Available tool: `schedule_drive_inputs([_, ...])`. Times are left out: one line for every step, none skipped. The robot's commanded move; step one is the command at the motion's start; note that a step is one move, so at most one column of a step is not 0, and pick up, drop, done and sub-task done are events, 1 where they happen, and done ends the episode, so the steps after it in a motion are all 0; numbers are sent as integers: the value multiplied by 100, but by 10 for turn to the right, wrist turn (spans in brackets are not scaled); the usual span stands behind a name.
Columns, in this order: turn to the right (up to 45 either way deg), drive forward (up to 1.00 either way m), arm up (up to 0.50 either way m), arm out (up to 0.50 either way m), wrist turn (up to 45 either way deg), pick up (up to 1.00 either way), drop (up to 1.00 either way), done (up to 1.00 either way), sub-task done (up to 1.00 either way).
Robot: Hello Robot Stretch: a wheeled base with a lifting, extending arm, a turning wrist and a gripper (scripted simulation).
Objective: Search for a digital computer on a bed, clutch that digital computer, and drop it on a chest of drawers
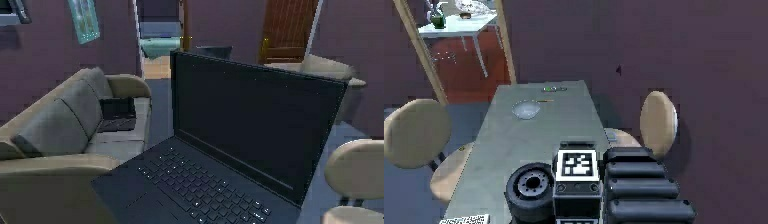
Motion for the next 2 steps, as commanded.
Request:
schedule_drive_inputs([0, 100, 0, 0, 0, 0, 0, 0, 0])
schedule_drive_inputs([-90, 0, 0, 0, 0, 0, 0, 0, 0])
